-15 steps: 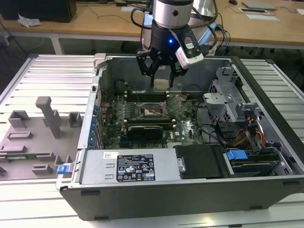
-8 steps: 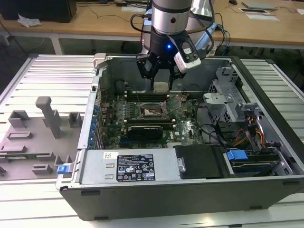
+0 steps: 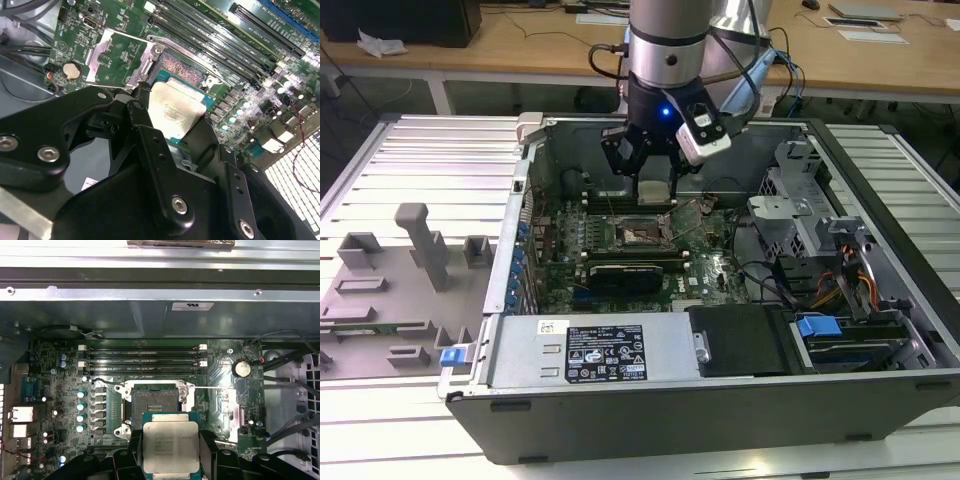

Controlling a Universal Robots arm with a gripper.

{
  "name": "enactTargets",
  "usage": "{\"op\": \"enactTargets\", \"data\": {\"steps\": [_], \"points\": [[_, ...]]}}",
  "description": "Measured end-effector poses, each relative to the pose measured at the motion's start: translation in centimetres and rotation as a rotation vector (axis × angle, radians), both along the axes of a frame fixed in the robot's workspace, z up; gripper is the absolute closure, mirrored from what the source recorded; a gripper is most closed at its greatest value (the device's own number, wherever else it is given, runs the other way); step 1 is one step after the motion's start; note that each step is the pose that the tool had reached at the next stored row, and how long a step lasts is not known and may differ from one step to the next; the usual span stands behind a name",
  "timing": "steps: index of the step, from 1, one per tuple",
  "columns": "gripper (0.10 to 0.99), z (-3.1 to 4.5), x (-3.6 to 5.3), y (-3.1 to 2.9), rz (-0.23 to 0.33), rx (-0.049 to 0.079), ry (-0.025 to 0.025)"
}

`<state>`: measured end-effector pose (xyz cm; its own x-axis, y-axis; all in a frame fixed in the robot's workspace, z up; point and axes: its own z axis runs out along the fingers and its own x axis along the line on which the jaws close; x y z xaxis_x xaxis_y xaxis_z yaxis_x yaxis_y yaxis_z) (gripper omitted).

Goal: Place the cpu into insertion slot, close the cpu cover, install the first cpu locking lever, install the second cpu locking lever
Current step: 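Place the cpu into insertion slot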

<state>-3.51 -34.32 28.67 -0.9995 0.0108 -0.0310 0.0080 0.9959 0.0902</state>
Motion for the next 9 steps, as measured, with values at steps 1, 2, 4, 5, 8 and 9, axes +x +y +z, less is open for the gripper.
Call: {"op": "enactTargets", "data": {"steps": [1,2,4,5,8,9], "points": [[0.545,-0.22,-0.13,0.04,0.000,0.000,-0.0011],[0.545,-0.37,-0.22,0.05,0.000,0.000,-0.0017],[0.545,-0.70,-0.45,0.07,0.000,0.000,-0.0031],[0.545,-0.86,-0.53,0.08,0.000,-0.001,-0.0036],[0.545,-1.14,-0.60,0.08,-0.034,-0.003,-0.0036],[0.545,-1.18,-0.60,0.08,-0.048,-0.003,-0.0036]]}}
